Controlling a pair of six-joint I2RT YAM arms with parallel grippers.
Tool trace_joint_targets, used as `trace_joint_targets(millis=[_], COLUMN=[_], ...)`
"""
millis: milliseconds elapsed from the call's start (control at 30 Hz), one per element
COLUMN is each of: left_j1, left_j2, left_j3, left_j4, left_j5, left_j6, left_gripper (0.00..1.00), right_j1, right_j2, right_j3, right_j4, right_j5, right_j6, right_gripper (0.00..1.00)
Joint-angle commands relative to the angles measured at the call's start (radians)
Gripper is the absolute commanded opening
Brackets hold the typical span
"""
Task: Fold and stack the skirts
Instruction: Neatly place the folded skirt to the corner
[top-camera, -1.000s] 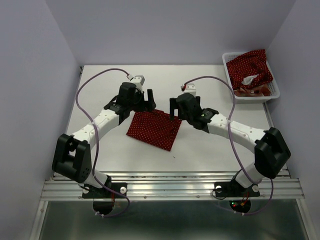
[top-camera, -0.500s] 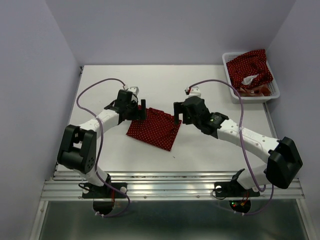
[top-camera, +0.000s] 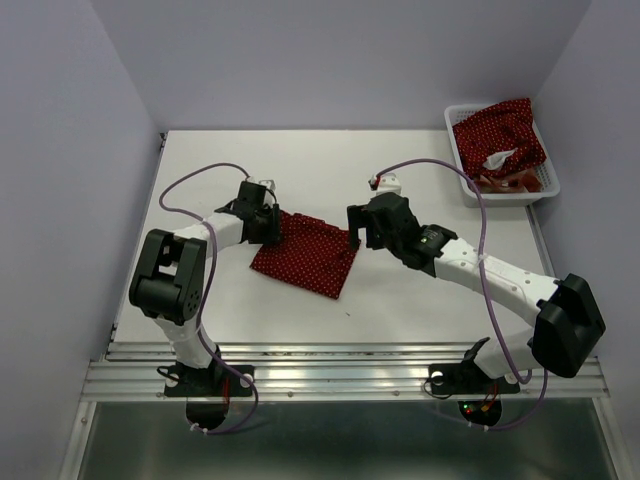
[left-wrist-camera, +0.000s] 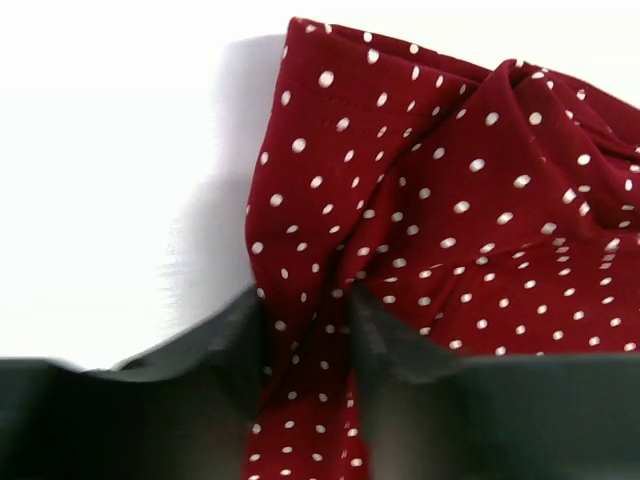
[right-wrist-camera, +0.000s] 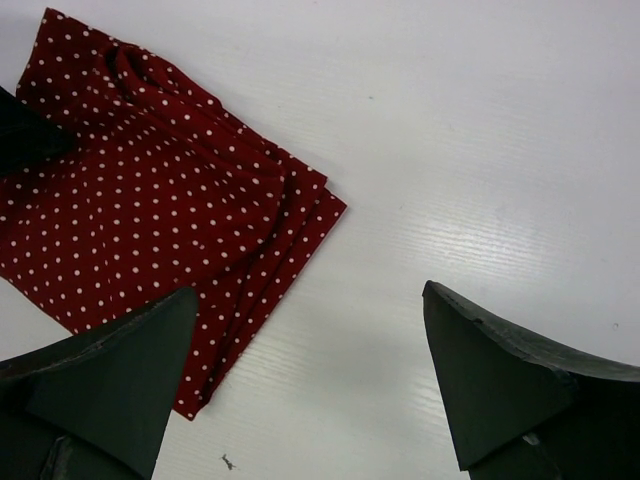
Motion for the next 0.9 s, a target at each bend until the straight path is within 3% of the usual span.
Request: trace_joint_targets(millis=[0, 33, 133, 267, 300, 467, 867], left_j1=[0.019, 0.019, 0.018, 0.021, 0.021, 0.051, 0.264], left_j2=[0.025, 0.028, 0.043, 0.068, 0.080, 0.132, 0.254], left_j3=[0.010, 0.010, 0.013, 0.068, 0.083, 0.208, 0.527], left_j4=[-0.011, -0.006, -0.001, -0.021, -0.035, -0.092, -0.162], left_j5=[0.015, 0.018, 0.036, 0.044, 0.035, -0.020, -0.105], left_j6=[0.000, 0.002, 0.006, 0.008, 0.009, 0.018, 0.141], left_gripper=[0.40, 0.26, 0.13, 0.06, 0.00, 0.00, 0.00], right_j1=[-0.018, -0.018, -0.018, -0.036, -0.036, -0.090, -0.158], right_j2=[-0.009, -0.010, -0.009, 0.005, 0.010, 0.024, 0.019], right_j3=[0.005, 0.005, 0.005, 0.009, 0.009, 0.003, 0.003], right_j4=[0.013, 0.011, 0.011, 0.011, 0.011, 0.011, 0.013], right_j5=[0.032, 0.036, 0.047, 0.049, 0.050, 0.039, 0.064], right_j6=[-0.021, -0.024, -0.030, -0.038, -0.043, -0.046, -0.053], right_gripper=[1.00, 1.00, 1.00, 1.00, 1.00, 1.00, 1.00])
